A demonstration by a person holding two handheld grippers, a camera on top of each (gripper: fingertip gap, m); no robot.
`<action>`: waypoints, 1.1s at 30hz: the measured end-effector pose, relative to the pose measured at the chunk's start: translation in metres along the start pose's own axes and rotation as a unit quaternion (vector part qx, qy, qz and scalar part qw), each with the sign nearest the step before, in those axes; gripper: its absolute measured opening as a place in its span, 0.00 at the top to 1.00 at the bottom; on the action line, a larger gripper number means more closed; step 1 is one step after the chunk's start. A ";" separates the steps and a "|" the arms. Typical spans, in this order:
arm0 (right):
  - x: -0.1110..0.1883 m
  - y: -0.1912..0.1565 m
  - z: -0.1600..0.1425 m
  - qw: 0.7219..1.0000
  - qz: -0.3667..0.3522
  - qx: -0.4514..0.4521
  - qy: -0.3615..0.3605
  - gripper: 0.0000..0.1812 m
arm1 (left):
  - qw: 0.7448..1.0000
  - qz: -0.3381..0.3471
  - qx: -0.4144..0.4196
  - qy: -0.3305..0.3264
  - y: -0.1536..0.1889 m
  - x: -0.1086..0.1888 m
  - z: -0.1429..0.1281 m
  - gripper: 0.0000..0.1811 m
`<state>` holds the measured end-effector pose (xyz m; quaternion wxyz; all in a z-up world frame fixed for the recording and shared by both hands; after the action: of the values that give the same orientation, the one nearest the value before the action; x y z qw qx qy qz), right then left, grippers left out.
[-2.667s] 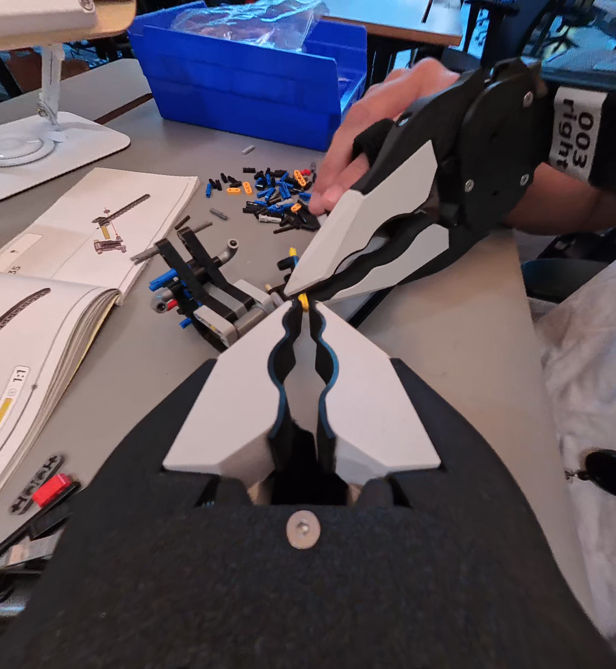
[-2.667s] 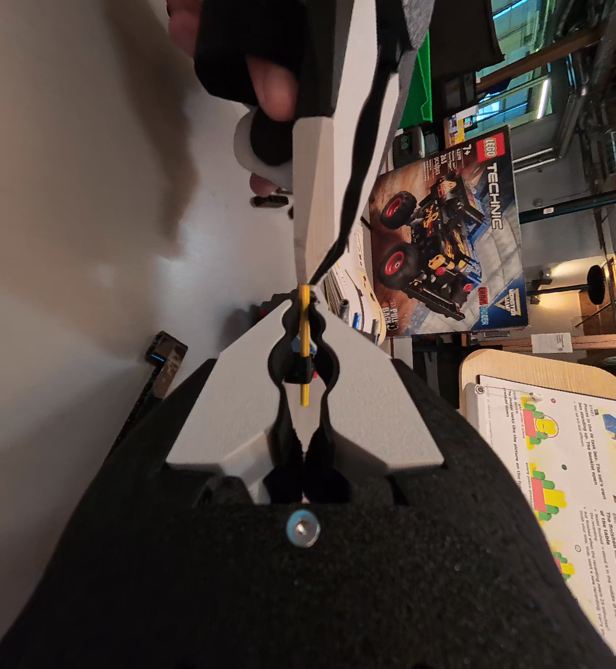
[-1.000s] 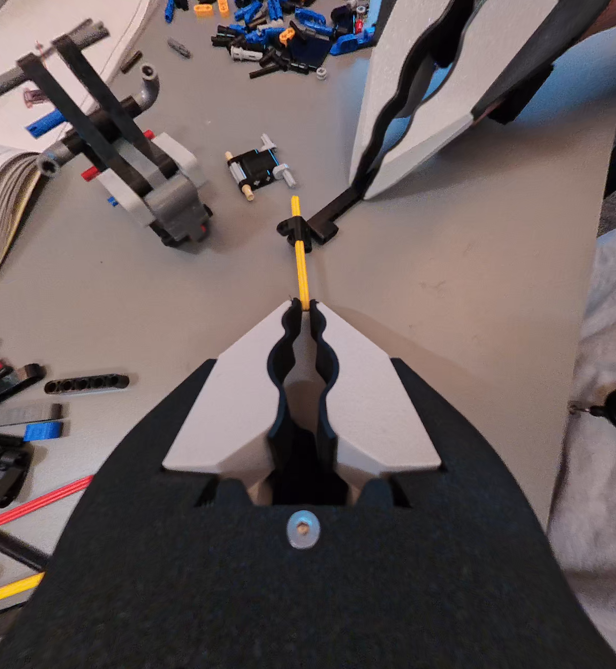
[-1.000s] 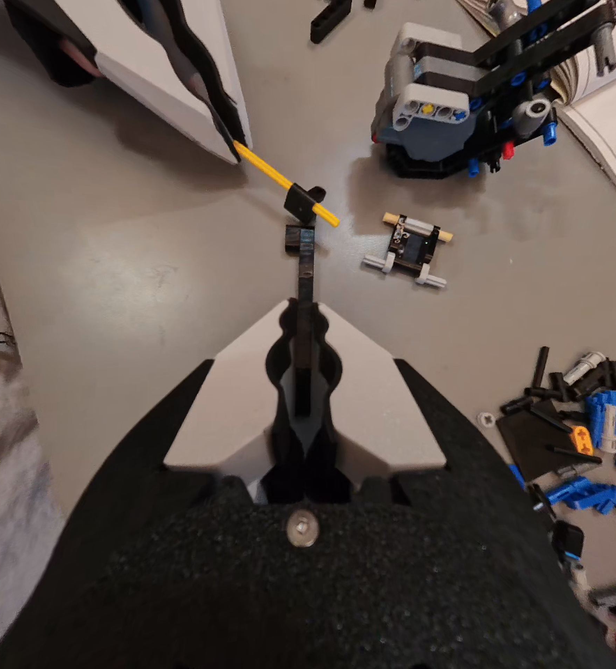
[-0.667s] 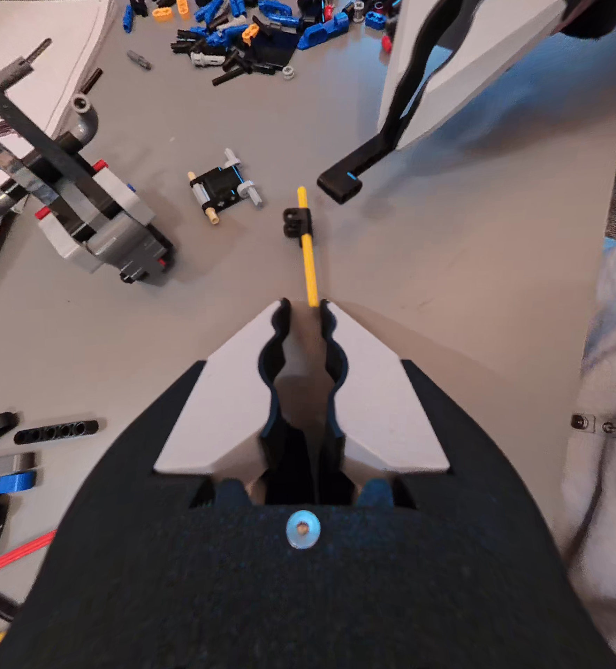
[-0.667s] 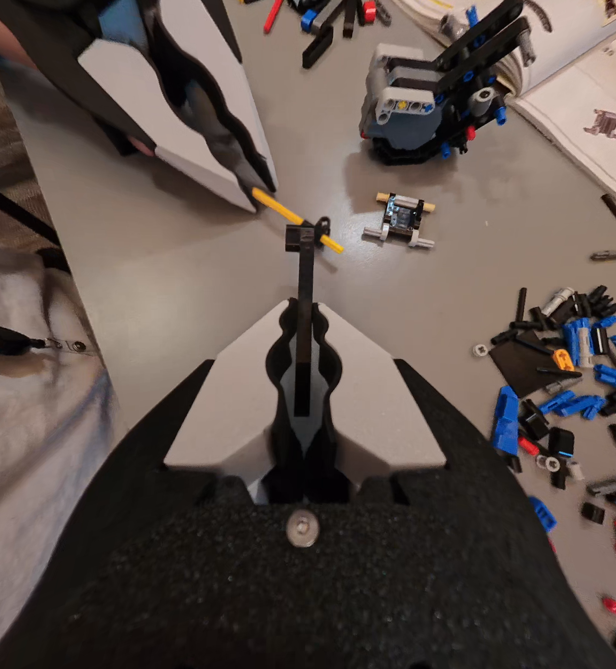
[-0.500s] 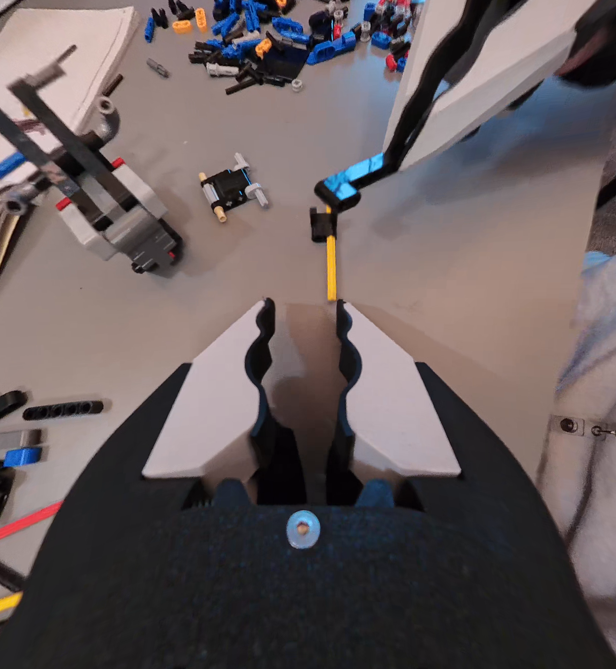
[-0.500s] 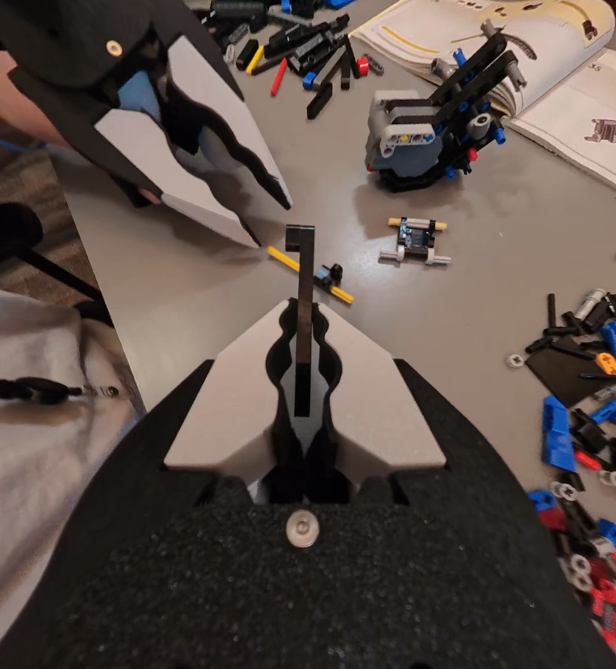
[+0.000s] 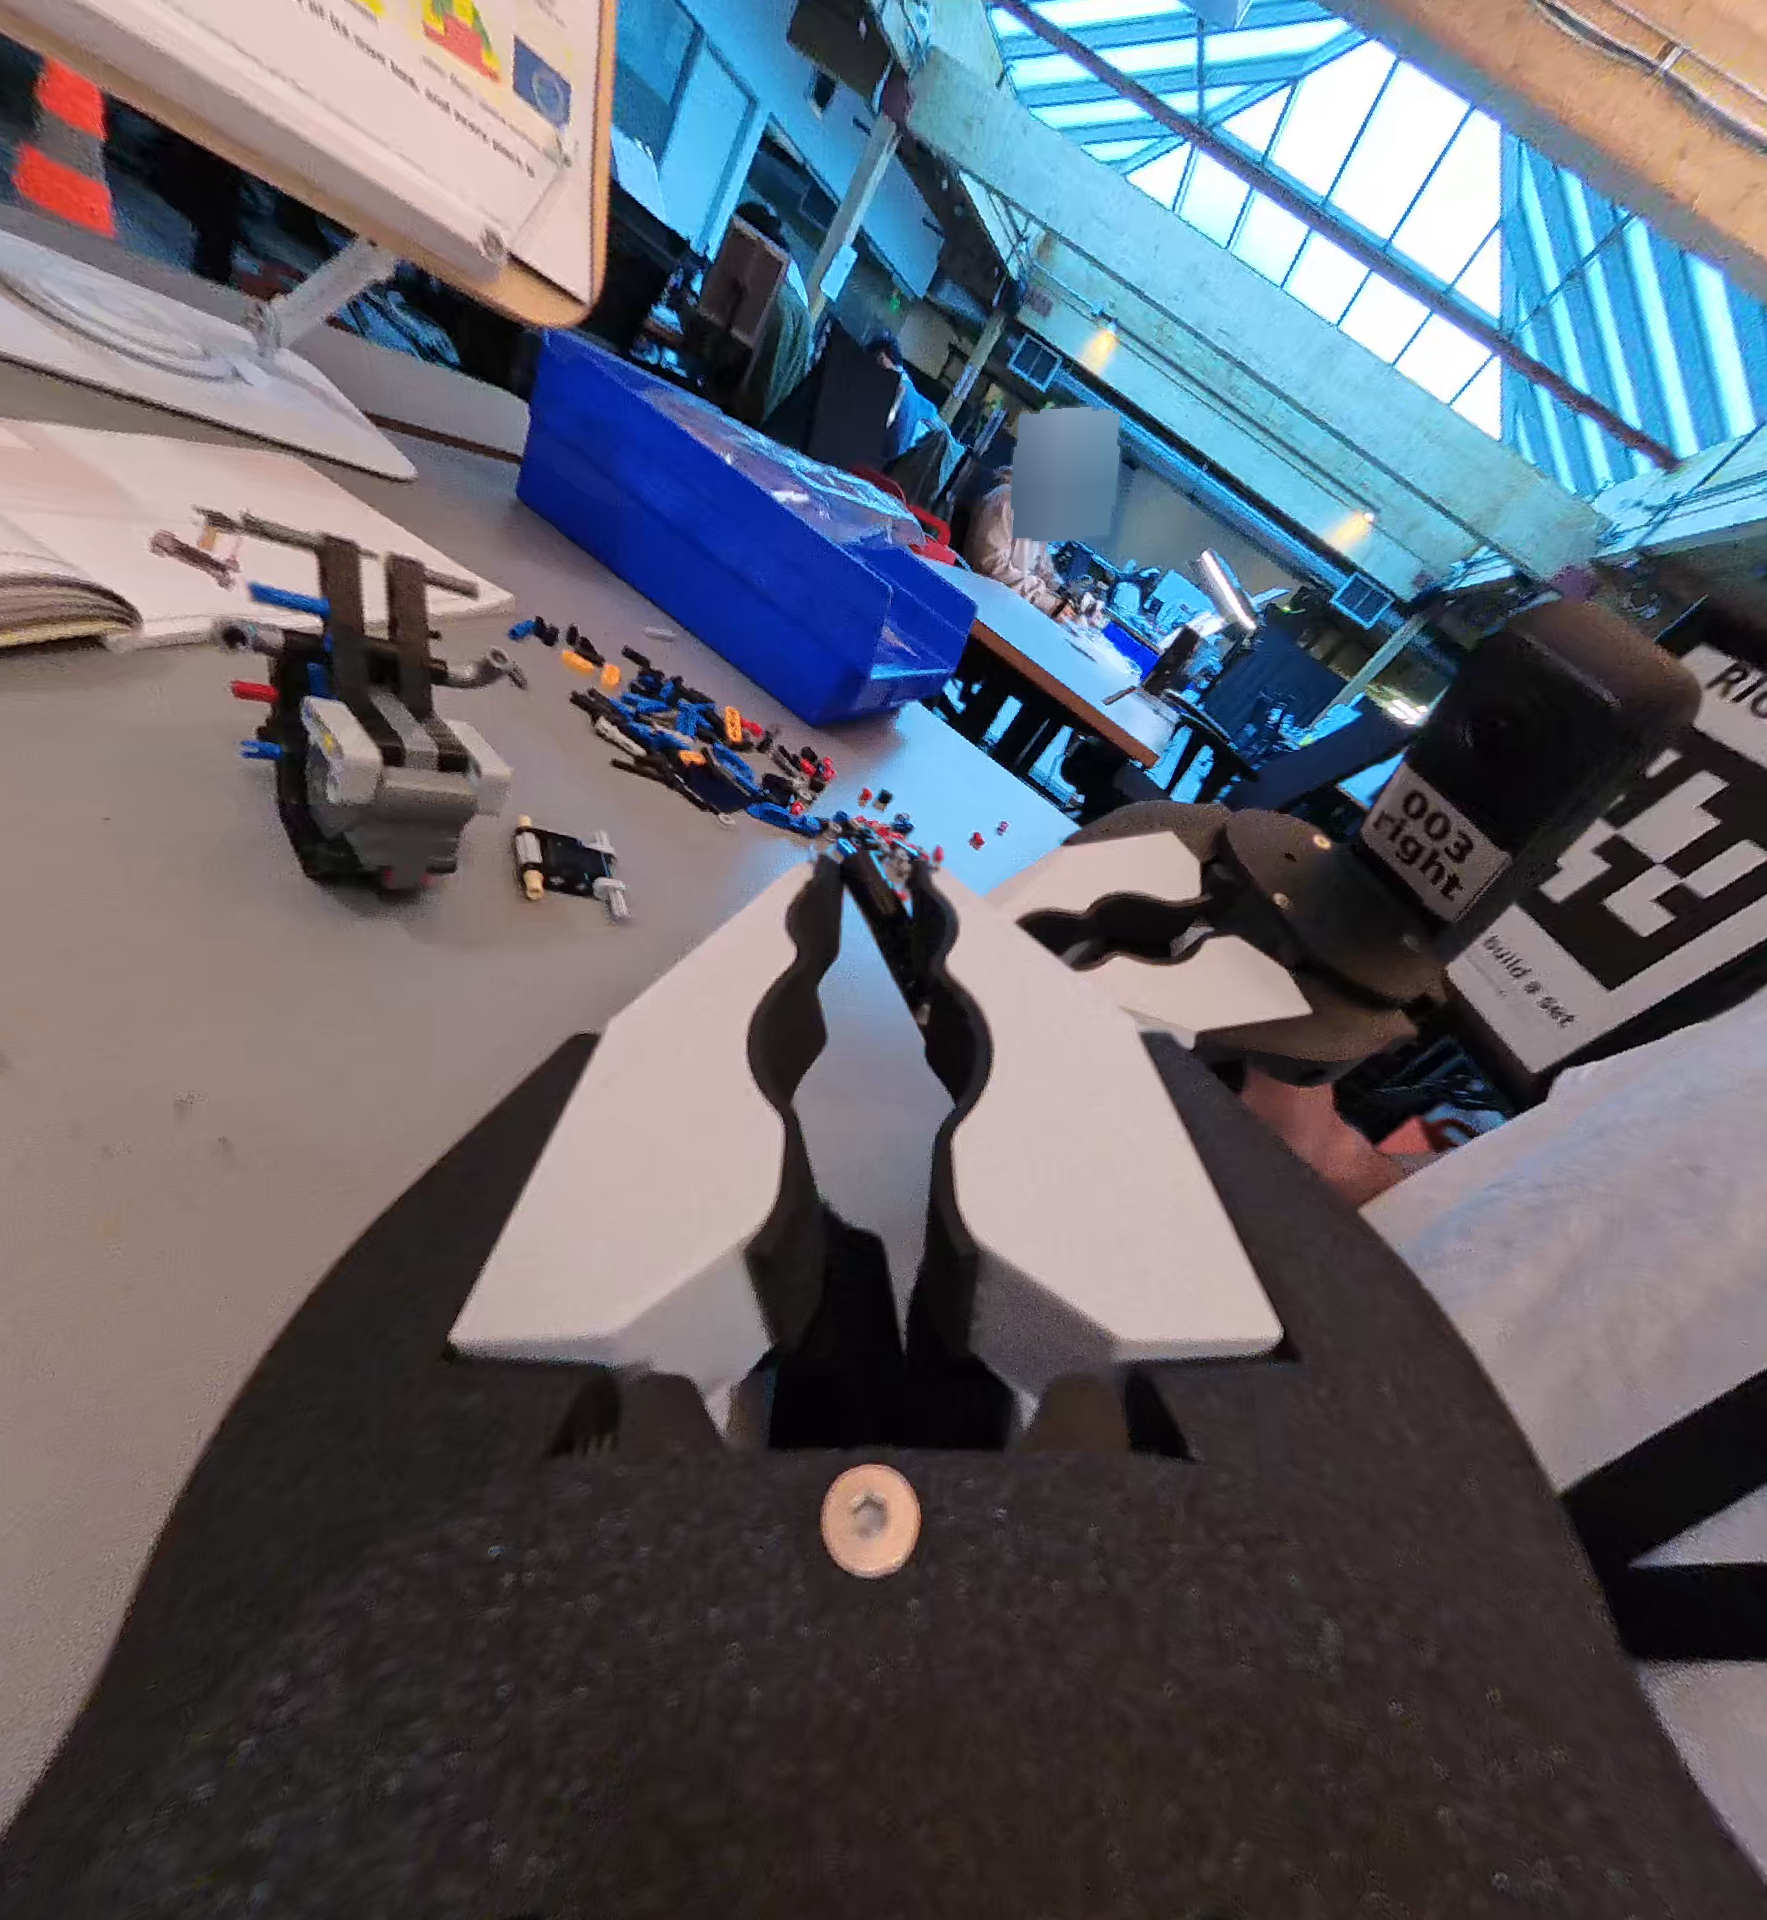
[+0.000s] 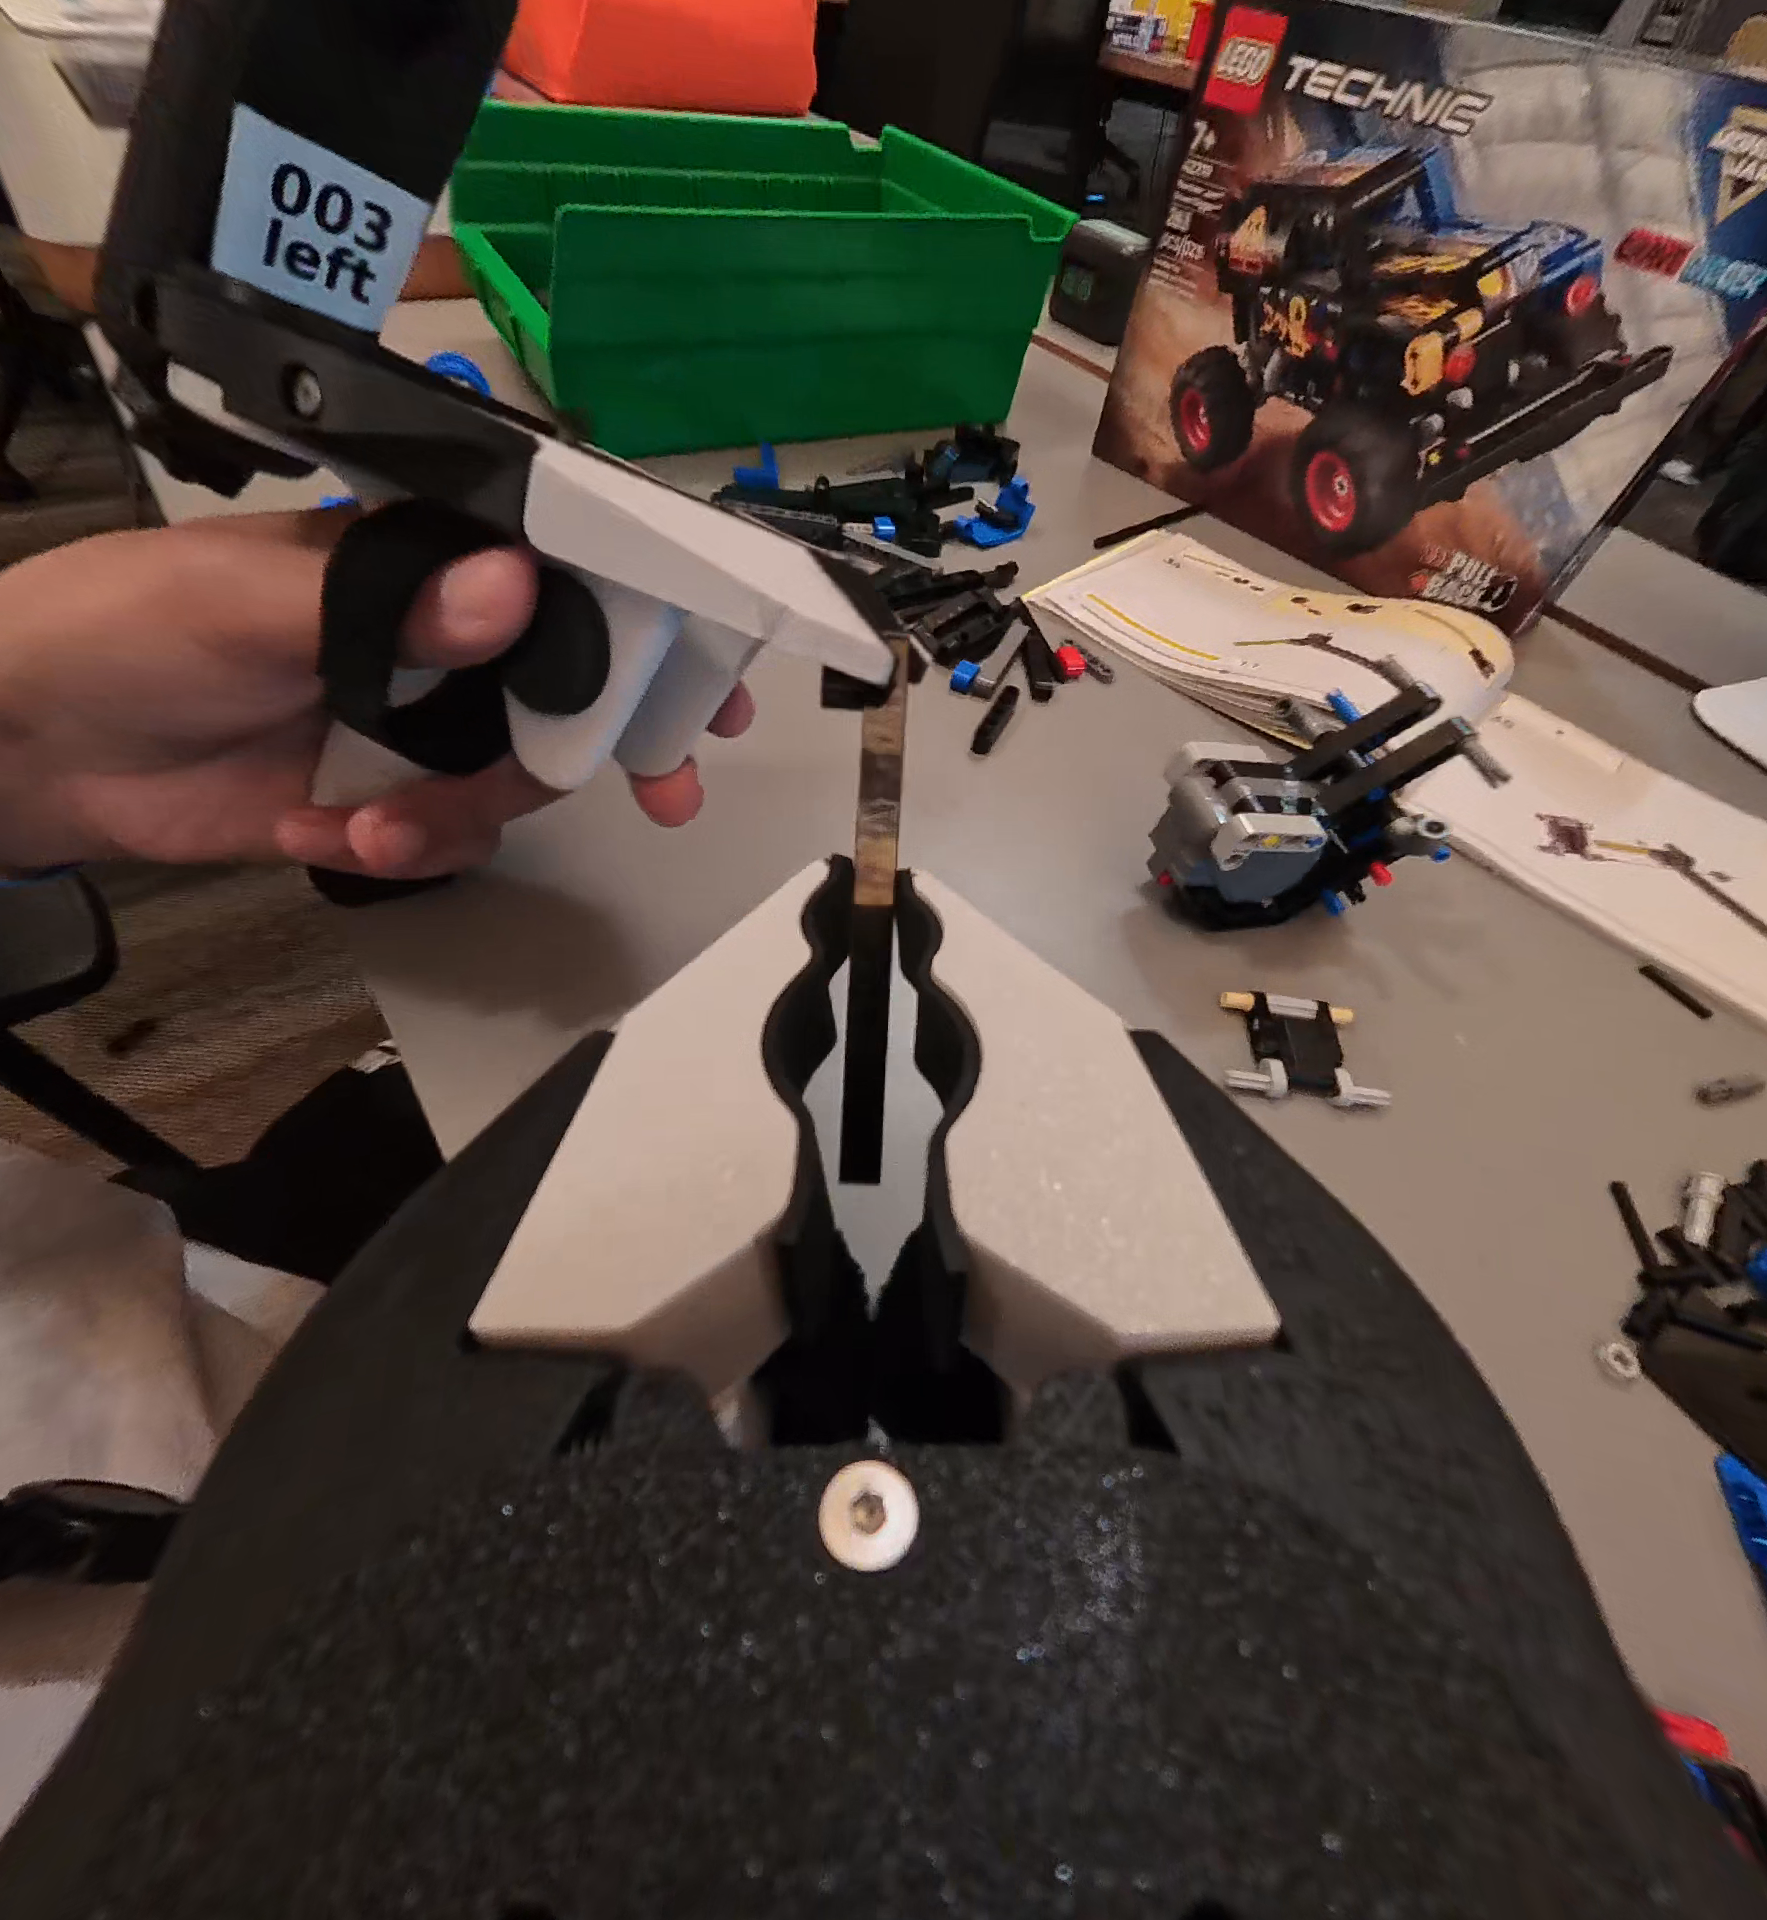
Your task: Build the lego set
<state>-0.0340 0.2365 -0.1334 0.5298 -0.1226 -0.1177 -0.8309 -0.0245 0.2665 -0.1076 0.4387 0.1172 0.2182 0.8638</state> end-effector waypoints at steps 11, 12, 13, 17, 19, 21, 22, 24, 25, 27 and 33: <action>0.011 -0.022 0.019 0.965 0.202 -0.160 0.060 0.92 | 0.987 -0.154 0.051 0.009 0.021 0.011 0.008 0.97; 0.010 -0.021 0.018 0.965 0.202 -0.157 0.056 0.96 | 0.986 -0.159 0.053 0.011 0.023 0.011 0.008 0.97; 0.009 -0.021 0.018 0.965 0.204 -0.156 0.055 0.96 | 0.985 -0.162 0.056 0.013 0.023 0.010 0.009 0.97; 0.007 -0.024 0.022 0.949 0.233 -0.203 0.068 0.96 | 0.982 -0.170 0.077 0.030 0.023 0.010 0.014 0.97; 0.006 -0.024 0.022 0.938 0.247 -0.232 0.071 0.96 | 0.983 -0.164 0.081 0.025 0.022 0.010 0.014 0.97; 0.008 -0.024 0.020 0.933 0.263 -0.235 0.072 0.95 | 0.983 -0.166 0.084 0.010 0.022 0.010 0.011 0.97; 0.011 -0.021 0.018 0.937 0.265 -0.217 0.071 0.92 | 0.983 -0.161 0.088 0.002 0.020 0.011 0.010 0.97; 0.019 -0.005 0.011 0.956 0.252 -0.132 0.067 0.89 | 0.984 -0.141 0.105 -0.025 0.009 0.014 0.005 0.97; 0.021 0.006 0.001 0.967 0.240 -0.064 0.048 0.90 | 0.982 -0.140 0.118 -0.040 0.006 0.016 0.001 0.97; 0.016 0.035 -0.027 0.978 0.198 0.068 -0.015 0.87 | 0.979 -0.117 0.149 -0.069 -0.007 0.019 -0.008 0.97; -0.003 0.061 -0.053 0.948 0.257 0.172 -0.069 0.91 | 0.971 -0.105 0.189 -0.105 -0.016 0.017 -0.027 0.97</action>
<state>0.0186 0.1969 -0.1805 0.7293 -0.1126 -0.2594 -0.6230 -0.0340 0.2817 -0.1385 0.5170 0.2643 0.3410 0.7393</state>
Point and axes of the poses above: each gripper's, where its closed fingertips meet, x back along the fingers, z out of its top, y = z × x across the jaws, the point moved 1 cm from there along x, back along the fingers, and after that the axes turned 3 degrees about -x, right-handed, at the moved point
